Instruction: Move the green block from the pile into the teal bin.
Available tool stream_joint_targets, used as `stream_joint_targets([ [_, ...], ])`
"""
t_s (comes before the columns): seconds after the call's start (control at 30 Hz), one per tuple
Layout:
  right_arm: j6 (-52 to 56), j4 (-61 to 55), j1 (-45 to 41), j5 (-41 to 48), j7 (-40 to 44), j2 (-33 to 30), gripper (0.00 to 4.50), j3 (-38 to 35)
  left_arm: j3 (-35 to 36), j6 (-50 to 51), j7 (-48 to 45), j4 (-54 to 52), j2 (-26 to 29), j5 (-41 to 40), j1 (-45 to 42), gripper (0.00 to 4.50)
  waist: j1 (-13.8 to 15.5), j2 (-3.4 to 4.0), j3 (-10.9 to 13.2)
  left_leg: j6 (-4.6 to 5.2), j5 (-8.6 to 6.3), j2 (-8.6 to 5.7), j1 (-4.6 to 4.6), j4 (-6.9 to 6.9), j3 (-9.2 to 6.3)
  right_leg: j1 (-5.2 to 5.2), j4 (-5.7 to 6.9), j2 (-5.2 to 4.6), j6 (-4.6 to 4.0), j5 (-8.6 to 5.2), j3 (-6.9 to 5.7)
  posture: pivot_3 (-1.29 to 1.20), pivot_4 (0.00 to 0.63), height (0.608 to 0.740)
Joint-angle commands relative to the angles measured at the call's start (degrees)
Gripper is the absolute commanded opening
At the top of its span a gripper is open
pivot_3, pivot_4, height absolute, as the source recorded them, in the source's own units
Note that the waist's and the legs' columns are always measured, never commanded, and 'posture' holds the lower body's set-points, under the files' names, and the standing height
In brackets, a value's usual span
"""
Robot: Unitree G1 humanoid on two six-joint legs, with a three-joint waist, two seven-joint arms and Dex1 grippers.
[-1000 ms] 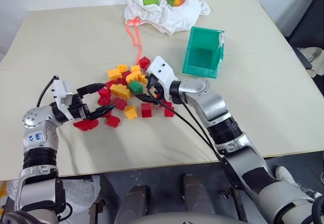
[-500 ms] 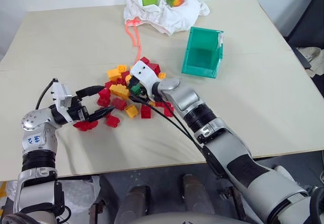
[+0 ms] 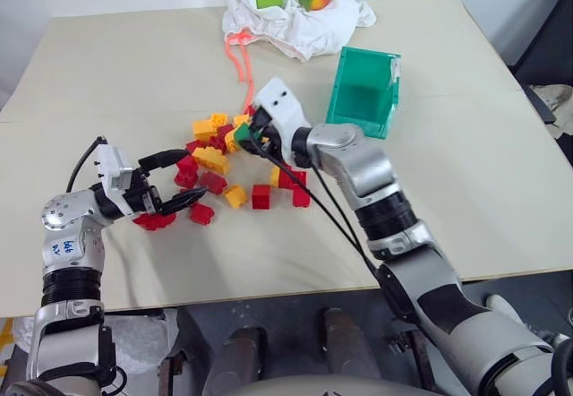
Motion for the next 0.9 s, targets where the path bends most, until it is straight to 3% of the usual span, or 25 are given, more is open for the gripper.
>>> stream_joint_targets([
  [0.03,2.6,-10.8,2.1,2.2,1.9,-4.9,1.49,-1.9,-2.0,1.9,1.5,-4.9,-1.0,0.3,0.3,4.5,0.3,0.0,0.0,0.0,0.0,0.0,0.0,0.01,0.02,0.0,0.0,0.0,0.0,0.0,0.01,0.0,0.15,0.74],
  [0.23,3.6,-16.8,6.4,-0.5,-0.1,-17.6,1.49,-4.8,-7.0,6.9,8.0,-10.2,-4.8,2.9,-2.0,4.5,2.1,-0.02,0.0,0.01,0.0,-0.02,0.01,0.07,0.11,0.02,-0.01,0.01,0.01,0.01,0.06,0.0,0.15,0.74],
  [0.37,2.1,-14.2,6.1,-2.8,-1.7,-25.6,1.49,-7.8,-11.0,10.1,15.1,-13.8,-7.9,6.8,-4.4,4.5,2.7,-0.02,0.0,0.04,-0.01,-0.05,0.0,0.07,0.25,-0.01,-0.02,0.01,0.03,0.02,0.16,0.0,0.15,0.74],
  [0.53,-5.7,-2.7,2.7,-4.3,-3.2,-29.1,1.49,-9.5,-14.2,12.3,23.8,-14.2,-13.6,10.7,-9.2,4.5,2.5,-0.05,0.0,0.07,-0.01,-0.06,0.02,0.07,0.43,0.0,-0.06,0.02,0.08,0.05,0.25,0.0,0.15,0.74],
  [0.73,-19.8,19.7,-5.2,-5.5,-5.0,-26.6,1.49,-9.6,-15.2,10.8,30.5,-7.2,-18.9,14.4,-16.2,4.5,2.3,-0.07,0.1,0.09,0.01,-0.08,0.11,0.04,0.71,-0.03,-0.07,0.07,0.11,0.09,0.38,0.0,0.15,0.74],
  [0.9,-25.7,30.6,-10.7,-5.0,-4.5,-24.9,3.19,-10.4,-16.1,9.3,31.4,-4.5,-18.9,16.6,-17.9,4.5,2.2,-0.07,0.1,0.09,0.01,0.0,0.09,-0.04,0.8,-0.15,-0.09,0.08,0.11,0.09,0.45,0.0,0.15,0.74],
])
